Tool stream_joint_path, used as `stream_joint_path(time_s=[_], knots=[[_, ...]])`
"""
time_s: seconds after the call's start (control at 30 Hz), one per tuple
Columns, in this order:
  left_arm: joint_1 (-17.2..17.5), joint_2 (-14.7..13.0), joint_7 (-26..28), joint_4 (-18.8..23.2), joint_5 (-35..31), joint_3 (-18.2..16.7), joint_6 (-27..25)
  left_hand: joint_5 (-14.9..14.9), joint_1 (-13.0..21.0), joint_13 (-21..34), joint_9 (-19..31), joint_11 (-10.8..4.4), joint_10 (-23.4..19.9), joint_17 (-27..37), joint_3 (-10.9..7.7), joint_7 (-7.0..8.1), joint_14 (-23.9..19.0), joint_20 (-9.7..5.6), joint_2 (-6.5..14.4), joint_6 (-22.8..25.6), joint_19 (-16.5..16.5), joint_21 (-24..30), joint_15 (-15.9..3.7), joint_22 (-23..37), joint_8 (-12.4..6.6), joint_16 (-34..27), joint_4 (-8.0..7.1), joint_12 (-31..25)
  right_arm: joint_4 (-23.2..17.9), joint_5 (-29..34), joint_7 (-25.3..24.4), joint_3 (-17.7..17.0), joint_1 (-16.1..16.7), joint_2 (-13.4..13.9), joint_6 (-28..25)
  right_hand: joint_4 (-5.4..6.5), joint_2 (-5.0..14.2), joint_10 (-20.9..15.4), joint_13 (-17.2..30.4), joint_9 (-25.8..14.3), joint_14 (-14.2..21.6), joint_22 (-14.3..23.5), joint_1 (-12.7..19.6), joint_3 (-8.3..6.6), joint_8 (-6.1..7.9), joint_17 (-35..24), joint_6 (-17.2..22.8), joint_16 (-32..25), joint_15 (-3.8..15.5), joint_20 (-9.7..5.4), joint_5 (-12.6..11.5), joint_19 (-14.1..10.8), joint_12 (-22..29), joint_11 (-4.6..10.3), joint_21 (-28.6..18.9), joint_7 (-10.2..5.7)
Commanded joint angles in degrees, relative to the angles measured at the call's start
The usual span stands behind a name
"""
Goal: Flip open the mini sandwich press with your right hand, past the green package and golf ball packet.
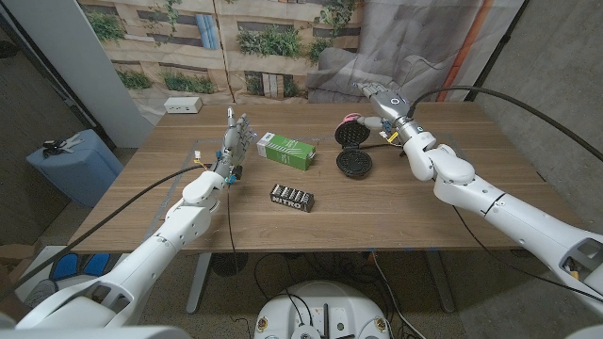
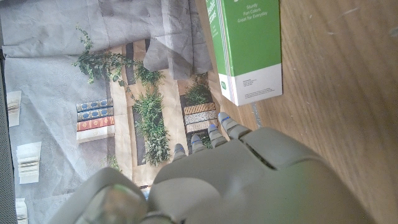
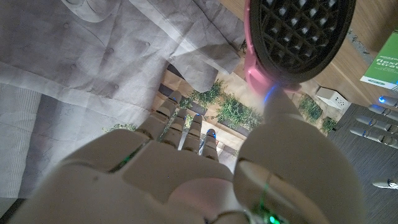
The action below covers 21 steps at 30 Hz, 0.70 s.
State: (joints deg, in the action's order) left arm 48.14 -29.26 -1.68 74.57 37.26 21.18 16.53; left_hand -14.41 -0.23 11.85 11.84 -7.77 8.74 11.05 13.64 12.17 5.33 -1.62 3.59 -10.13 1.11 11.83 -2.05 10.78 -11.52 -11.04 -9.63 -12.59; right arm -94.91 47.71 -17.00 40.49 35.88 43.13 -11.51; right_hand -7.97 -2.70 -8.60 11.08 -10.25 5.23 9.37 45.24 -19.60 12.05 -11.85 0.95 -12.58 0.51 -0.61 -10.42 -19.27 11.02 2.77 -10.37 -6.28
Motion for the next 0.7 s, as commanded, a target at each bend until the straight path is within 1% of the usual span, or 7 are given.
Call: stream_joint_path(time_s=[0.03,0.23,0.7], knots=[[0.0,0.0,0.0,-0.1,0.0,0.0,0.0,-0.3,0.0,0.1,0.3,0.05,0.4,0.2,0.44,0.46,0.4,-0.21,3.0,-2.0,0.2,0.4,-2.08,0.2,-0.28,-0.2,-0.04,-0.3,3.4,-0.4,0.5,1.4,-3.2,-1.3,1.0,0.25,0.13,0.3,0.1,-0.1,0.1,0.1,-0.6,0.07,-0.19,-0.2,0.5,0.0,-0.05,0.07,-0.1,0.3,-0.1,-0.1,0.0,-0.2],[0.0,0.0,-0.1,-0.1,0.0,0.0,0.0,-0.3,0.0,0.1,0.3,-0.09,0.3,0.2,0.43,0.46,0.4,-0.21,3.0,-2.0,0.2,0.4,-2.12,0.2,-0.27,-0.2,-0.04,-0.4,5.9,-0.7,0.4,2.4,-5.1,-2.5,1.8,0.26,0.26,0.3,0.1,-0.1,0.1,0.1,-0.8,0.09,-0.2,-0.3,0.6,0.1,-0.34,0.16,-0.1,0.4,-0.1,-0.12,0.0,-0.28],[0.0,0.0,0.0,0.0,0.0,0.0,0.0,-0.3,0.0,0.1,0.3,0.01,0.3,0.2,0.43,0.47,0.4,-0.2,3.0,-2.0,0.2,0.4,-2.13,0.2,-0.29,-0.2,-0.05,-0.4,11.2,-1.4,-0.9,4.6,-8.9,-4.6,3.2,0.25,0.62,0.4,0.1,-0.1,0.1,0.1,-1.0,0.1,-0.13,-0.3,1.1,0.0,-0.36,0.36,-0.2,0.4,-0.1,-0.14,-0.1,-0.38]])
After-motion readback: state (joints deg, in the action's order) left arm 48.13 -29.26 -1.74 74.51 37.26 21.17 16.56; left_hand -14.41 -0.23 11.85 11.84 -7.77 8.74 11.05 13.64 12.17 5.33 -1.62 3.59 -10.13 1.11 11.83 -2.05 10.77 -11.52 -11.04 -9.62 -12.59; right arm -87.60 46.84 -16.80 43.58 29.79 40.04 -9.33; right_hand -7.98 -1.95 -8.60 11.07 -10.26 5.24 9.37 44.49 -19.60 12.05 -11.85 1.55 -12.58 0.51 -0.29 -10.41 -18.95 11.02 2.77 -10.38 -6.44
